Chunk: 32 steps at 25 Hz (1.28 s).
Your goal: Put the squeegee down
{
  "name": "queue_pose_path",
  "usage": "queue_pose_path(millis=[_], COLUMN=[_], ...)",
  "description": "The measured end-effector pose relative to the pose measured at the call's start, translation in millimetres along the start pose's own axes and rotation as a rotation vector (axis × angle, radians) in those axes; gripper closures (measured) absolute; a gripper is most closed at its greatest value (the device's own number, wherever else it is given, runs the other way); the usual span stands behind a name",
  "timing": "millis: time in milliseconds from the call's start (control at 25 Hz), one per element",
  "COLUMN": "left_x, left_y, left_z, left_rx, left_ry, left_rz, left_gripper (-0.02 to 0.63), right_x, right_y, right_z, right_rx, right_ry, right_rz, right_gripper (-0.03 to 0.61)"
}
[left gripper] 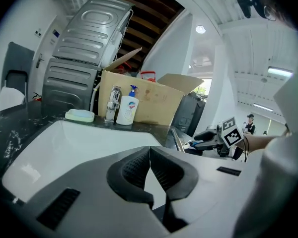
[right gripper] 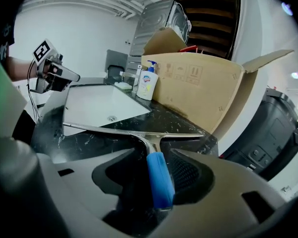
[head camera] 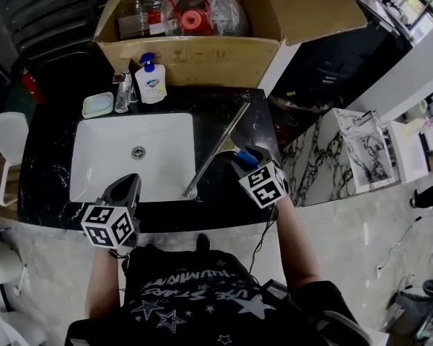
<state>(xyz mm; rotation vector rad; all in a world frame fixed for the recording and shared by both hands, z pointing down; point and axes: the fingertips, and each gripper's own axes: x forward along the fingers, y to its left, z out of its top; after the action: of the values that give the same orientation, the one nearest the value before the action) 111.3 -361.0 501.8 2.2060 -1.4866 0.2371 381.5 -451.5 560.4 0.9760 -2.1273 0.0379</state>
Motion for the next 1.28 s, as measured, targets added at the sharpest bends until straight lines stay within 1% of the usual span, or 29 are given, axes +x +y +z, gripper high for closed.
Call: queue_pose_path(millis=[160, 240, 320, 440, 480, 560, 680, 800, 880, 1120, 1280], left_x=[-3, -1, -1, -2, -2, -4, -9, -17, -24, -50, -74], left_y=[14, 19, 22, 26, 27, 31, 37, 47, 58, 97, 122], left_z=[5, 6, 5, 5, 5, 4, 3, 4, 4, 13, 20], left_rx=[0.032, 0.042, 0.054, 0.069, 0.073, 0.083, 0.103, 0.122, 0.128, 0.143, 0.131], left_ry=[0.023, 0.033, 0.045, 0.060, 0.064, 0.072, 0.082, 0.090, 0.093, 0.078, 0.066], left_rz=[-0.066, -0.100, -0.135, -0.186, -0.203, -0.238, -0.289, -0.336, -0.358, -0.410, -0.419], left_gripper=[0.594, 0.594, 0.594, 0.594, 0.594, 0.594, 0.594, 0.594, 0.594, 0.594, 0.594], right_x=[-17, -28, -38, -55, -61, -71, -83, -90, -91, -87, -83], right_y=[5, 6, 10, 22, 26, 34, 50, 72, 87, 132, 163], right_z=[1, 2, 6, 14, 17, 22, 26, 33, 41, 74, 96], right_rx=[0.061, 0.105, 0.148, 0.230, 0.259, 0.306, 0.380, 0.467, 0.504, 0.554, 0.567], right_ry=[0.013, 0.007, -0.009, -0.050, -0.065, -0.088, -0.102, -0.125, -0.141, -0.163, -0.161], right_rz=[-0.100, -0.168, -0.230, -0.290, -0.311, -0.364, -0.426, -0.448, -0.458, -0.505, -0.515], right_gripper=[0.382, 0.382, 0.382, 0.390, 0.409, 0.476, 0.500, 0.515, 0.521, 0.525, 0.526])
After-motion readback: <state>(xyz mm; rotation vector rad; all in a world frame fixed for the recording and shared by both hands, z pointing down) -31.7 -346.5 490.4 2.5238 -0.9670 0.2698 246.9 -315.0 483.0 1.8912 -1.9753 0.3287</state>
